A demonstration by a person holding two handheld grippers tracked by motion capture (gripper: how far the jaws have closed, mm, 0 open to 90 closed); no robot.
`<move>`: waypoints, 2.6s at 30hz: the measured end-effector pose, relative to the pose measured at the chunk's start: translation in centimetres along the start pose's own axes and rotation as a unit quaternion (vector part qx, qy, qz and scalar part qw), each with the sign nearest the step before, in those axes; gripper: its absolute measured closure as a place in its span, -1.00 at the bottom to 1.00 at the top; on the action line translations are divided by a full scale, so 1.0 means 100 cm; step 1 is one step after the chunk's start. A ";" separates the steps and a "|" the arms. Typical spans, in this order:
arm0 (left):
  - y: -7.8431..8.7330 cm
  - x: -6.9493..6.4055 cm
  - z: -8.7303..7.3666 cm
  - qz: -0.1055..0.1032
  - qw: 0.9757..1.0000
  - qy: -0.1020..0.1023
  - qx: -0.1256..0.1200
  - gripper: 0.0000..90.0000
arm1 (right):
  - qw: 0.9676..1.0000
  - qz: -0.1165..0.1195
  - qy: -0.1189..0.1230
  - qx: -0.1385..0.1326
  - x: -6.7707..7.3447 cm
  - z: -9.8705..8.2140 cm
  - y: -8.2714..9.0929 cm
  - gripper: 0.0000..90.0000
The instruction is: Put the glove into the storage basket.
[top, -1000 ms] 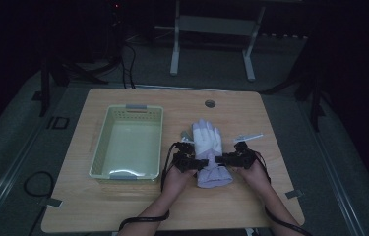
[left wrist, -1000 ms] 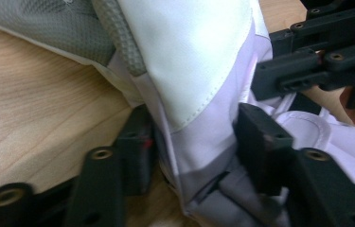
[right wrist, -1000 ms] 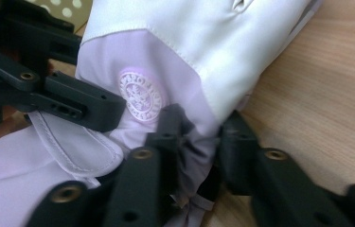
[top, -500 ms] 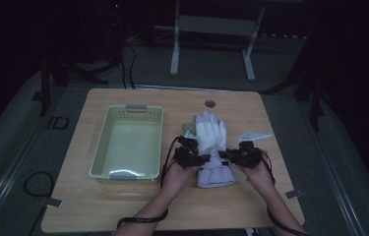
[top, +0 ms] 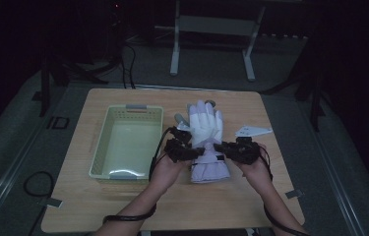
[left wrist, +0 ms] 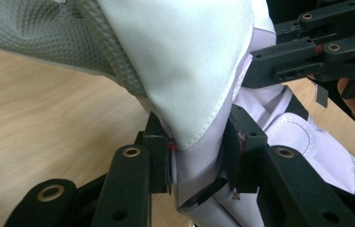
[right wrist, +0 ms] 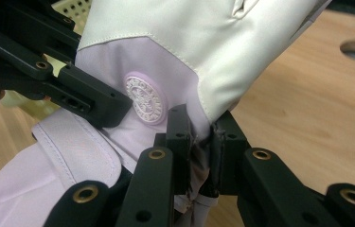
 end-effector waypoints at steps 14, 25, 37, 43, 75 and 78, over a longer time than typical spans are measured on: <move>0.059 0.025 0.016 0.014 1.000 -0.022 -0.003 0.48 | 0.999 0.015 0.009 -0.027 0.035 0.051 -0.013 0.77; 0.099 0.058 0.013 0.034 0.999 -0.023 0.002 0.48 | 0.999 0.032 0.012 -0.032 0.064 0.081 -0.043 0.77; 0.143 0.103 0.003 0.059 0.998 -0.021 0.007 0.48 | 0.998 0.053 0.006 -0.031 0.100 0.111 -0.090 0.77; 0.154 0.131 -0.011 0.066 0.997 -0.019 0.020 0.48 | 0.998 0.057 0.001 -0.025 0.118 0.117 -0.121 0.77; 0.097 0.180 -0.087 0.064 0.990 0.029 0.126 0.36 | 0.991 0.018 -0.059 0.120 0.126 0.043 -0.198 0.75; 0.094 0.179 -0.089 0.078 0.987 0.030 0.138 0.36 | 0.990 0.010 -0.054 0.130 0.125 0.040 -0.201 0.75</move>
Point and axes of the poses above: each handheld gripper's, and its own axes: y roughly backward along the jaws, z roughly out of its top, x roughly to its left, the point moved 8 cm from there along -y, roughly forward along the jaws, and after that the axes turned 1 degree about -z, right-handed, at the moved point
